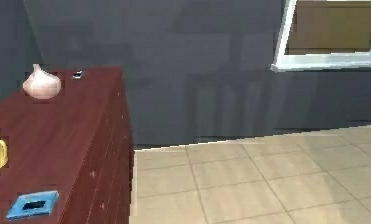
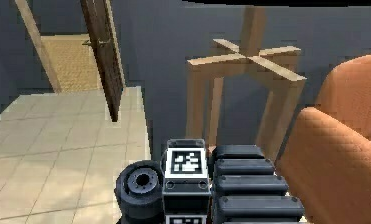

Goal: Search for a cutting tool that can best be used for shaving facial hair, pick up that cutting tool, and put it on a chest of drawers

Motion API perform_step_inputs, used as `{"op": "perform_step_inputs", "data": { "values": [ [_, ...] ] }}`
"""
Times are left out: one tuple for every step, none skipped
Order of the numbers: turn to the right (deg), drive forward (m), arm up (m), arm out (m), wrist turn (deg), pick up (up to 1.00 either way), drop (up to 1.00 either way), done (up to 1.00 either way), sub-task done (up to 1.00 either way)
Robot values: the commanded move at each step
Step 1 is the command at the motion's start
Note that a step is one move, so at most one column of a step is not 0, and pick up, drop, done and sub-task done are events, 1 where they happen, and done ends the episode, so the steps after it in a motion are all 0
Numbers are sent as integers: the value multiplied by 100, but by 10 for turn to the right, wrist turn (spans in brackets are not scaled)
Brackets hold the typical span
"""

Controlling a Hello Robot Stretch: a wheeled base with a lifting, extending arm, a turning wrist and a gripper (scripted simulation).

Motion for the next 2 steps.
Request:
{"op": "perform_step_inputs", "data": {
  "values": [
    [90,0,0,0,0,0,0,0,0],
    [0,20,0,0,0,0,0,0,0]
  ]
}}
